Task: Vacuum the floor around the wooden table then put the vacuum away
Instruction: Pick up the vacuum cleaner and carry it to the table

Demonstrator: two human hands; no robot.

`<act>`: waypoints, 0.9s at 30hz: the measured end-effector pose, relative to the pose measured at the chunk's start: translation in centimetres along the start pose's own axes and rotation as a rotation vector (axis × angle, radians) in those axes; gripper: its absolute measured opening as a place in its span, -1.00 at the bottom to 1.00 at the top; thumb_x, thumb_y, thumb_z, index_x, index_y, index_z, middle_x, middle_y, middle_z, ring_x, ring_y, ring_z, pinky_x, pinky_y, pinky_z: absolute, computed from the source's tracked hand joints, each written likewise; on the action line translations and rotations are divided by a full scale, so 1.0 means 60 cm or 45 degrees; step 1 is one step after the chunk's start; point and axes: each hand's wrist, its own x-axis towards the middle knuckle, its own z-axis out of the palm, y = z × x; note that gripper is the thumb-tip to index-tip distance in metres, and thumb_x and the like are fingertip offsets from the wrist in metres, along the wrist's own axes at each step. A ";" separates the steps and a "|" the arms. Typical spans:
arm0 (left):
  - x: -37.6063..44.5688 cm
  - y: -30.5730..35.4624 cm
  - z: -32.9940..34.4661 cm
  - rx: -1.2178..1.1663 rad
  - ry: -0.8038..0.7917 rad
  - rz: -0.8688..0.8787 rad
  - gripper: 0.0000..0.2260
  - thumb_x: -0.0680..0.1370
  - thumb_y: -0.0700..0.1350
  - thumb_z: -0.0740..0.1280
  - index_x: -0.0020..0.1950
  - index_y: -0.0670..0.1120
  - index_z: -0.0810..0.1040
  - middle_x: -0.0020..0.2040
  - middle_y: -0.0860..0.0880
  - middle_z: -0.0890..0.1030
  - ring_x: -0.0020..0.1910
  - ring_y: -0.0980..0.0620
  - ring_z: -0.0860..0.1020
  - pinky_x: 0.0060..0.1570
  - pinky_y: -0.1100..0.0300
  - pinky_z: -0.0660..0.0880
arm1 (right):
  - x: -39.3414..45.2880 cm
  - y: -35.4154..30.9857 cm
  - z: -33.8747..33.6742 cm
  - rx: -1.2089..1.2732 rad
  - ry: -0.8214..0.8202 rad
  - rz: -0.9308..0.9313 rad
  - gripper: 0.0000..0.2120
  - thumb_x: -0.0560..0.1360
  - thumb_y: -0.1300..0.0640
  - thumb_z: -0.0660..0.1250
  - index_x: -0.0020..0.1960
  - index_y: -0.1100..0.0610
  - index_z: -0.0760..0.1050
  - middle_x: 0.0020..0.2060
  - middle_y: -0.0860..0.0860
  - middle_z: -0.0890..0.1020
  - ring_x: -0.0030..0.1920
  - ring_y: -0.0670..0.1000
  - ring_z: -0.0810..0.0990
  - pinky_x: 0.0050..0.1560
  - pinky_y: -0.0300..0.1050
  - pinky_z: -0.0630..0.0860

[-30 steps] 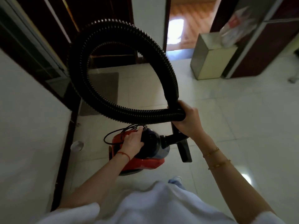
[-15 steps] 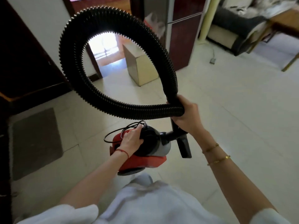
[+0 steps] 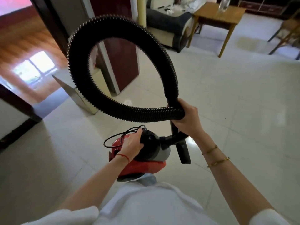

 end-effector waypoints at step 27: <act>1.004 0.281 -0.160 0.061 -0.178 0.292 -0.61 0.46 -0.24 0.29 0.24 -0.01 0.32 -0.04 -0.02 0.58 0.01 -0.06 0.57 -0.02 0.05 0.50 | 0.778 0.542 -0.176 -0.080 0.260 0.237 -0.63 0.33 0.23 0.41 0.12 0.07 0.53 -0.20 -0.07 0.65 -0.21 0.00 0.63 -0.19 0.04 0.57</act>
